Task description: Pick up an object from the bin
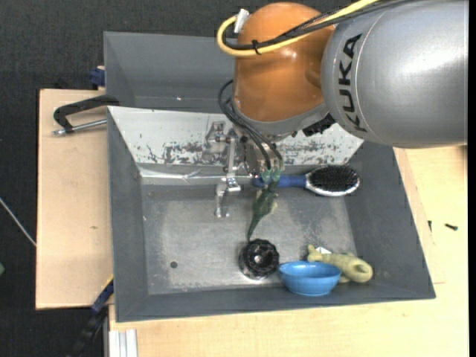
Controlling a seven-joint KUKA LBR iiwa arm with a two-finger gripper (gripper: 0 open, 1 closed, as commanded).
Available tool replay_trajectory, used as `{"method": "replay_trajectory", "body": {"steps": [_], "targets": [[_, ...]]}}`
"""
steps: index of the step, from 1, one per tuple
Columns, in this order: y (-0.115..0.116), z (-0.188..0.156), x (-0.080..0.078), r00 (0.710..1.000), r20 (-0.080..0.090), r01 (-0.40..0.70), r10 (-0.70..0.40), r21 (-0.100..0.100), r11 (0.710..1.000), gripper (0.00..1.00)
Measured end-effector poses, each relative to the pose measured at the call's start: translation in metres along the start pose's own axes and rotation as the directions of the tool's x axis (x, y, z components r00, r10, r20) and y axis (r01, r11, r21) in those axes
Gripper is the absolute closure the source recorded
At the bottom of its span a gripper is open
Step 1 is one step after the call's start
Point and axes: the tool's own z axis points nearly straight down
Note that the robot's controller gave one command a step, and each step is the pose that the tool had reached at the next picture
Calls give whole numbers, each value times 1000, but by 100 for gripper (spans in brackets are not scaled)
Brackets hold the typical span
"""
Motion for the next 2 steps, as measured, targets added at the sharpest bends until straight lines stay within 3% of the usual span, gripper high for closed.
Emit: {"method": "replay_trajectory", "body": {"steps": [1, 2], "targets": [[-37, 110, 69, 999, -24, -41, 41, 5, 999, 0], [-109, 160, 66, 1000, -28, 9, -10, -6, 1000, 0]]}}
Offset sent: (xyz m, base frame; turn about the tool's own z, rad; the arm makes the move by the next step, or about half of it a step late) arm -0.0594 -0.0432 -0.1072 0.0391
